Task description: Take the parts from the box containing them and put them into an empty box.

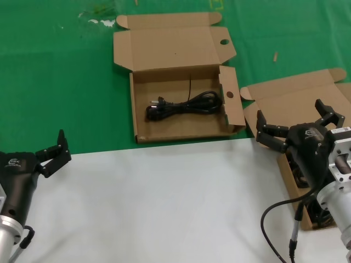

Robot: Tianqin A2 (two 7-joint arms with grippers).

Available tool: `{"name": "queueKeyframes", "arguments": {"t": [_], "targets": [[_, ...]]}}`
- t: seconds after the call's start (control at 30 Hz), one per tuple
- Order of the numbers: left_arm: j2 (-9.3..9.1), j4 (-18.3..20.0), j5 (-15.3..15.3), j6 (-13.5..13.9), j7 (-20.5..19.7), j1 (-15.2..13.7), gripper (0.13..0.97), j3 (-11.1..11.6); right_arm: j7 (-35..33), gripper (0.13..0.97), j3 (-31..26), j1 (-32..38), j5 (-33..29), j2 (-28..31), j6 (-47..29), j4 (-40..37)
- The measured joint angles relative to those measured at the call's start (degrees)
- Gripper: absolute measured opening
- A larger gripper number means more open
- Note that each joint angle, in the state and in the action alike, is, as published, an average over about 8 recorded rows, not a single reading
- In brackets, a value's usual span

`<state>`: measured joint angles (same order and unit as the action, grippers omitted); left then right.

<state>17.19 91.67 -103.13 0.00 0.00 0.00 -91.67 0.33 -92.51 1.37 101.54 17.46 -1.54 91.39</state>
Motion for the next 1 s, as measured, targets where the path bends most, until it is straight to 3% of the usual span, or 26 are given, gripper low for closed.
{"name": "queueKeyframes", "arguments": {"t": [1.0], "targets": [[0.0, 0.0, 0.0, 0.0, 0.0, 0.0, 0.966, 0.0, 0.0, 0.966, 0.0, 0.0, 0.0, 0.0, 0.0, 0.0]]}}
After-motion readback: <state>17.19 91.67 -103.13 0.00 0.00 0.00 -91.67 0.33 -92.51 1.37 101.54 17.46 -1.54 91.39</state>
